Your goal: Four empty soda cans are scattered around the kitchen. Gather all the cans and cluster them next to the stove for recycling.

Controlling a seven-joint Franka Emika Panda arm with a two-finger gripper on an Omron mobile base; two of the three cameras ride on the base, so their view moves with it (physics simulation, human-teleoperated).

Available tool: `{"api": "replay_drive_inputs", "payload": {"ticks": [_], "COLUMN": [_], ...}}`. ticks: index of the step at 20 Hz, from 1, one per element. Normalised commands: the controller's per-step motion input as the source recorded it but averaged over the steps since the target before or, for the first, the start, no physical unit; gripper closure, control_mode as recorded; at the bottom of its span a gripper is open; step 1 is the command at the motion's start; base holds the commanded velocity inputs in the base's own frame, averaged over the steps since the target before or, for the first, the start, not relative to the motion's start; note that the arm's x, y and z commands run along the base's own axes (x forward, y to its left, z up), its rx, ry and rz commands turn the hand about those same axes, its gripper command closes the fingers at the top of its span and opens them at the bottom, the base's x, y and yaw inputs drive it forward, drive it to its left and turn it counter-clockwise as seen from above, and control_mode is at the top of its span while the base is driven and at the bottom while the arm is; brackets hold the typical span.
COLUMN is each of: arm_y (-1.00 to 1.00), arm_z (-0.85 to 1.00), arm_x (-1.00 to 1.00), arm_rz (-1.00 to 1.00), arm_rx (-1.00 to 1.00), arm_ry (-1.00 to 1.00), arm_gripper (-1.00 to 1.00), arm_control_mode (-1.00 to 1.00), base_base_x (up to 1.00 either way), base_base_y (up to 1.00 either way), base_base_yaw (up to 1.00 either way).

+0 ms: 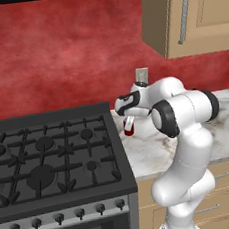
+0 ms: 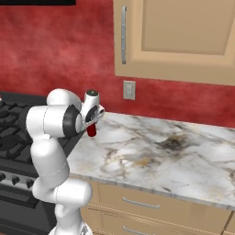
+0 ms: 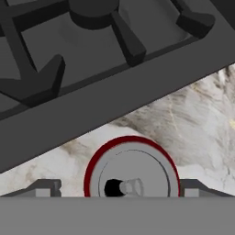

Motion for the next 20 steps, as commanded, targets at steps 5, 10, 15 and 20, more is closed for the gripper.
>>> {"api": "replay_drive_inputs", "payload": {"ticks": [5, 10, 15, 20], "arm_y": [0.00, 0.00, 0.00, 0.00], "arm_z": [0.01, 0.12, 0.22, 0.30], "arm_x": [-0.07, -0.01, 0.00, -0.01], "arm_rz": [0.00, 0.00, 0.00, 0.00], "arm_rx": [0.00, 0.00, 0.00, 0.00], "arm_ry": [-0.08, -0.08, -0.05, -0.01], "arm_gripper": [-1.00, -1.00, -1.00, -1.00], "arm_control_mode": [-1.00, -1.00, -1.00, -1.00], "base_base_x": [0.00, 0.00, 0.00, 0.00], "base_base_y": [0.00, 0.00, 0.00, 0.00], "base_base_yaw": [0.00, 0.00, 0.00, 0.00]}}
